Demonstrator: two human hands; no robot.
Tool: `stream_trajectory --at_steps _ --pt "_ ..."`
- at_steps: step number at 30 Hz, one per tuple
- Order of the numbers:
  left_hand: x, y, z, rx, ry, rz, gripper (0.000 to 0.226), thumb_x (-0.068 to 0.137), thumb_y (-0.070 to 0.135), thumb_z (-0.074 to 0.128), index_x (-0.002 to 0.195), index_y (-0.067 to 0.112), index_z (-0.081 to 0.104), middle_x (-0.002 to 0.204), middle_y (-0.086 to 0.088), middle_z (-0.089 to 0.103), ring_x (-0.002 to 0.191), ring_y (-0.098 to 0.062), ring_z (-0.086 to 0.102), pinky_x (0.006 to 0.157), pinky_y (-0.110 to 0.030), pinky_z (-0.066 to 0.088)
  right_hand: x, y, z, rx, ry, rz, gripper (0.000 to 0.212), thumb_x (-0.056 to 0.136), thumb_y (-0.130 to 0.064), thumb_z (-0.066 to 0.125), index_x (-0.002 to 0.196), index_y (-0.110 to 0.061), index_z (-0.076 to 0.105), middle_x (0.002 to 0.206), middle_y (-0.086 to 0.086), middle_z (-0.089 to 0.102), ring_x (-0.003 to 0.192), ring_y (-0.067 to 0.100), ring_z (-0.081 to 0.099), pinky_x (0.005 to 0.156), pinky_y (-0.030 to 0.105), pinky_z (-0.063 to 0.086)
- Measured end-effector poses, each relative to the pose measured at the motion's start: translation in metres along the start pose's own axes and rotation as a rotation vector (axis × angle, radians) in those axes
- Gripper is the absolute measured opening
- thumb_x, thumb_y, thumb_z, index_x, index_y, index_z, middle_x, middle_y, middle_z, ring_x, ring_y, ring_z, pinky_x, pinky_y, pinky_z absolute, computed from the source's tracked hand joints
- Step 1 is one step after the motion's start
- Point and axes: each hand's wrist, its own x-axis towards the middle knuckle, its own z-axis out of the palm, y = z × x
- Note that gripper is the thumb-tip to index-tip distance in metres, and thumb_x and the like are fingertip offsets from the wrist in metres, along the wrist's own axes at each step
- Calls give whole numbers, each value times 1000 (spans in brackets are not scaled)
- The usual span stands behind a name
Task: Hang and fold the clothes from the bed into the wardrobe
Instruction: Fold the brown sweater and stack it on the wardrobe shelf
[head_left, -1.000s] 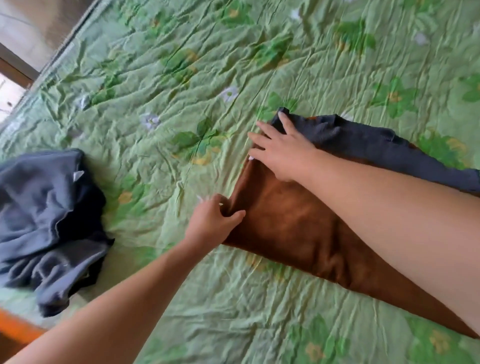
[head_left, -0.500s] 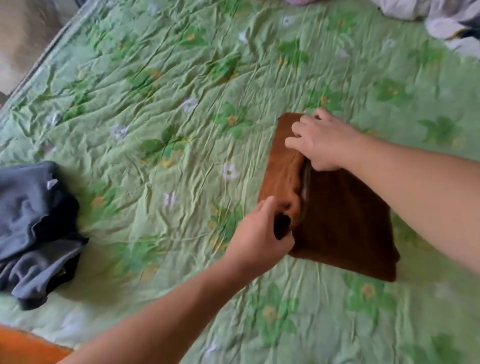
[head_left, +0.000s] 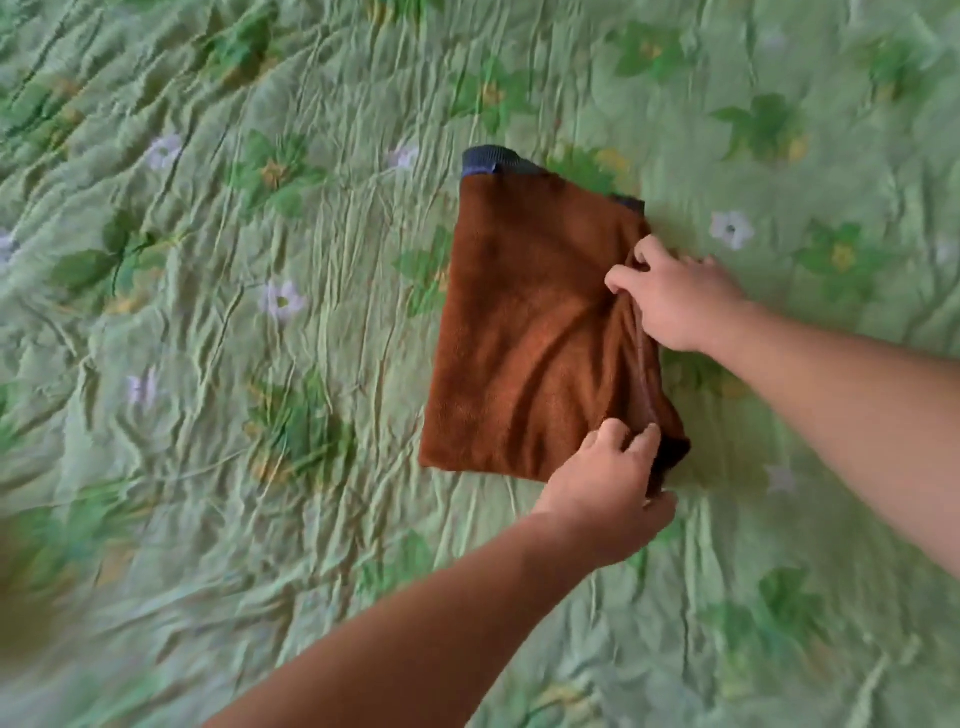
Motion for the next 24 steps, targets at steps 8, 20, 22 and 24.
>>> stream_trajectory --at_steps 8,20,22,24 --pt "-57 -44 -10 -1198 406 -990 36 89 38 73 87 5 58 73 -6 57 65 -19 59 70 -39 59 89 -15 -44 240 -109 129 90 88 -68 55 158 -30 13 165 12 15 151 37 16 117 66 13" --pt "-35 -52 -37 -1519 682 -820 29 91 16 63 114 32 54 109 1 70 94 -15 71 74 -39 59 95 -4 -44 693 -249 295 79 66 -45 88 126 -4 56 115 14 62 90 32 59 81 38 49" --pt "-47 -74 -80 -1365 774 -724 22 87 21 62 104 34 60 105 -3 72 95 -21 72 80 -48 61 60 -1 -44 911 -257 351 77 65 -42 88 127 -9 56 118 13 63 97 33 63 90 42 53" --pt "-61 -103 -126 -1156 801 -653 21 81 27 64 101 32 64 100 -8 72 90 -25 72 86 -55 59 16 -10 -26 1137 -230 404 70 69 -42 87 124 -13 55 119 9 63 98 26 63 85 37 51"
